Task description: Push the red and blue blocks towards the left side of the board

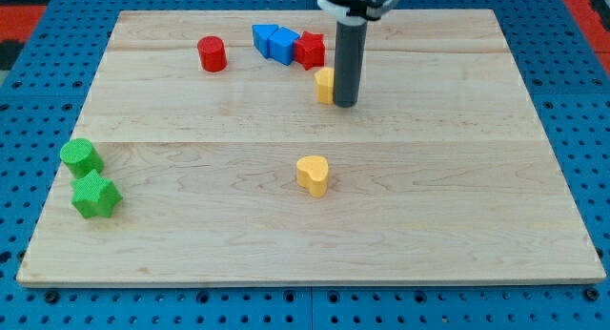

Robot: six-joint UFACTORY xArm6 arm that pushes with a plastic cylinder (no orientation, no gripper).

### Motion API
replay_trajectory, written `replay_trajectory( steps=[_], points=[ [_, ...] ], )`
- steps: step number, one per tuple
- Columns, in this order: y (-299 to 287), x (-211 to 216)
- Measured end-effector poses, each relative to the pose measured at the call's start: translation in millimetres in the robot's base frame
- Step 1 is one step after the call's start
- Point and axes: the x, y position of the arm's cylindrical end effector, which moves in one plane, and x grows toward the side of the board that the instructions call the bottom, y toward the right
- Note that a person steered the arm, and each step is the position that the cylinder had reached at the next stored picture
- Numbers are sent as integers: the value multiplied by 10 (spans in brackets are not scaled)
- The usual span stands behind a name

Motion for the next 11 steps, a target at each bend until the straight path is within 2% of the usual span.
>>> replay_trajectory(
  steps=[1, 3, 4, 5, 6, 7, 8, 9, 10, 11],
  points=[
    [-127, -361],
    [35, -760],
    [-326, -1053],
    [-941, -1187],
    [-1301, -1276],
    [-1323, -1433],
    [-1617, -1443],
    [-2153, -1443],
    [-870, -1421],
    [-585, -1048]
  ],
)
